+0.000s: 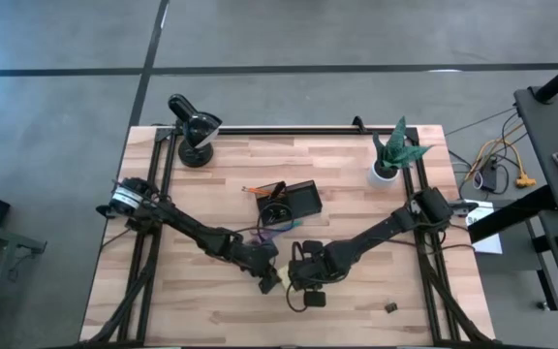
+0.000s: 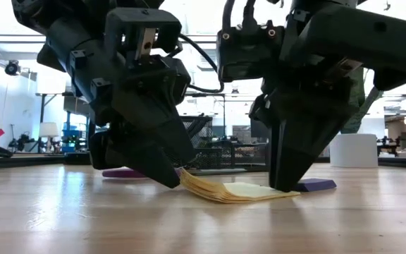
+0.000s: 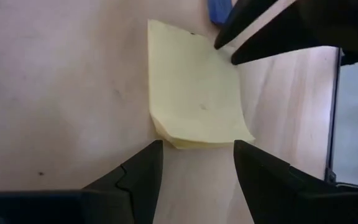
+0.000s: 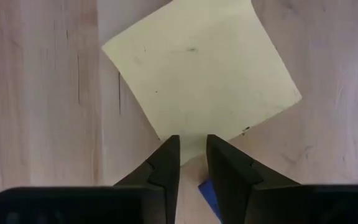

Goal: Pick and place office supplies into organizer
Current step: Put the yellow sticky notes into the black desk organizer

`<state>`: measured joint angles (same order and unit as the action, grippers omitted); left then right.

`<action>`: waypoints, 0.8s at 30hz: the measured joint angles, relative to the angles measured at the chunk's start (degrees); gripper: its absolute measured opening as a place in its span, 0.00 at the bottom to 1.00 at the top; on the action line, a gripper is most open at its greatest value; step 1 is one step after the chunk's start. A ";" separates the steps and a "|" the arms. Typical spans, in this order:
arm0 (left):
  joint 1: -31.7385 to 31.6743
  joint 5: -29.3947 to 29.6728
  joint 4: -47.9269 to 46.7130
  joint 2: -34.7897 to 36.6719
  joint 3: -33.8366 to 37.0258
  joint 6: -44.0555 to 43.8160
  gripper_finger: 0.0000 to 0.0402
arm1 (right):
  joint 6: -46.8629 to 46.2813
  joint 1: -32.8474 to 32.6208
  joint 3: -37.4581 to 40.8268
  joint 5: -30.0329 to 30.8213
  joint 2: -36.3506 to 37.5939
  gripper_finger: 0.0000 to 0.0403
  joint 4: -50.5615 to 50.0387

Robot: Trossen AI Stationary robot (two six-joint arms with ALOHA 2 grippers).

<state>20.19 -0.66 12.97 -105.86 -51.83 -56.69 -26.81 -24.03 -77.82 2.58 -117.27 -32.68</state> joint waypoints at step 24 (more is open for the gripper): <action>-0.21 -0.13 5.28 -3.27 -0.33 -1.44 0.43 | -0.02 0.17 0.87 0.91 -0.25 0.16 5.04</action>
<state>19.99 -0.80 18.25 -109.12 -52.16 -58.13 -26.83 -23.86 -76.96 3.49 -117.51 -27.65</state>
